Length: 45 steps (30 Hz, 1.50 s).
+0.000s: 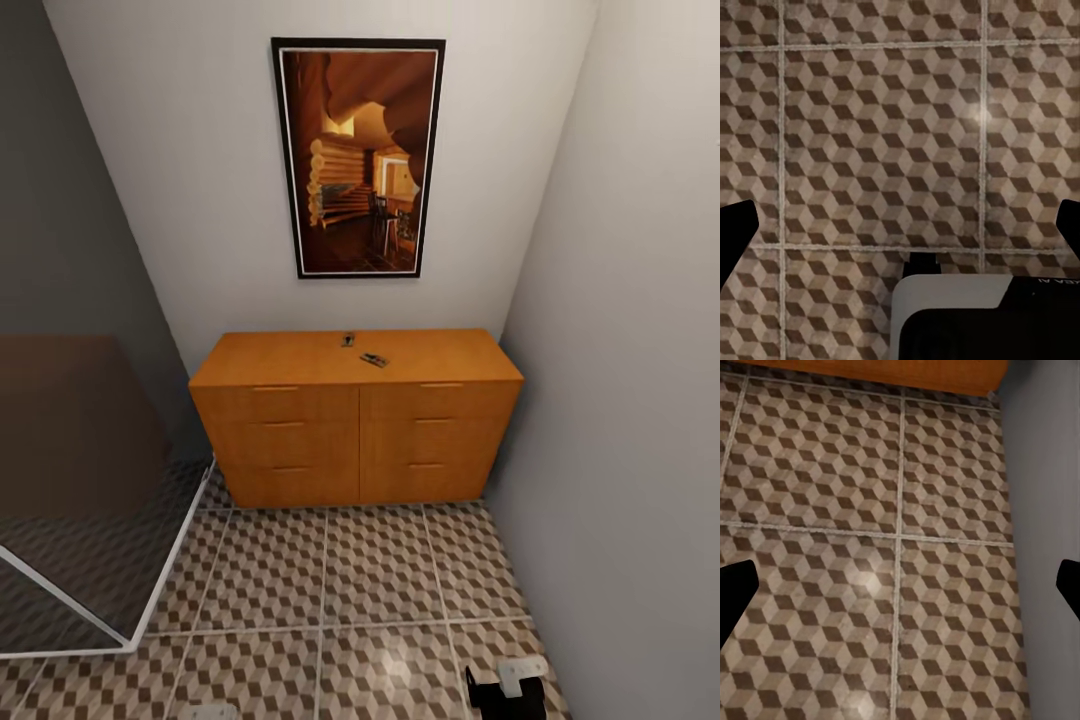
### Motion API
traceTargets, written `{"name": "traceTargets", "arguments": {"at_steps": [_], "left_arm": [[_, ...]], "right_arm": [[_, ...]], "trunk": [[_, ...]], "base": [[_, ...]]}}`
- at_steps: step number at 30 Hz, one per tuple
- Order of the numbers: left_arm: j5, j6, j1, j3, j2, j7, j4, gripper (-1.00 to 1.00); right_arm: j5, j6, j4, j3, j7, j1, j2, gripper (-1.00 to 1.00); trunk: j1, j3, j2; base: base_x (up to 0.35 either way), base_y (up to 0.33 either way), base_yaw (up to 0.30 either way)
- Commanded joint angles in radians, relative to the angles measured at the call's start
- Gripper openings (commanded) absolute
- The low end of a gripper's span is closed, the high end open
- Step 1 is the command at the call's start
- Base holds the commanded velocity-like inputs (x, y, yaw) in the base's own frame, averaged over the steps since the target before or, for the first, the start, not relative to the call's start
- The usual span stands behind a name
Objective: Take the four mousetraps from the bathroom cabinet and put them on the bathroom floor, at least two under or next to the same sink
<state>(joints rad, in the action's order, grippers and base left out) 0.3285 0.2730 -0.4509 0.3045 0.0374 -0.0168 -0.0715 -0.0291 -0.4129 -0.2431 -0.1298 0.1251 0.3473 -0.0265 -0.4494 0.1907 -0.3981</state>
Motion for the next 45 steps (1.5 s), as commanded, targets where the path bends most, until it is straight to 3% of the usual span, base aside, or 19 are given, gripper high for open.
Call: {"name": "traceTargets", "arguments": {"at_steps": [1, 18, 45], "left_arm": [[0.004, 0.006, -0.002, 0.008, -0.001, -0.002, -0.004, 1.00], [0.004, 0.006, -0.002, 0.008, -0.001, -0.002, -0.004, 1.00], [0.004, 0.006, -0.002, 0.008, -0.002, -0.002, -0.004, 1.00]], "right_arm": [[-0.003, -0.001, 0.001, -0.008, 0.010, 0.001, -0.001, 1.00], [-0.003, -0.001, 0.001, -0.008, 0.010, 0.001, 0.000, 1.00], [-0.009, 0.005, -0.009, -0.009, 0.017, 0.001, 0.006, 1.00]], "trunk": [[-0.001, 0.000, -0.002], [-0.001, -0.025, -0.002], [-0.001, -0.027, -0.002]], "base": [[0.000, 0.000, 0.000], [0.000, 0.000, 0.000], [0.000, 0.000, 0.000]]}}
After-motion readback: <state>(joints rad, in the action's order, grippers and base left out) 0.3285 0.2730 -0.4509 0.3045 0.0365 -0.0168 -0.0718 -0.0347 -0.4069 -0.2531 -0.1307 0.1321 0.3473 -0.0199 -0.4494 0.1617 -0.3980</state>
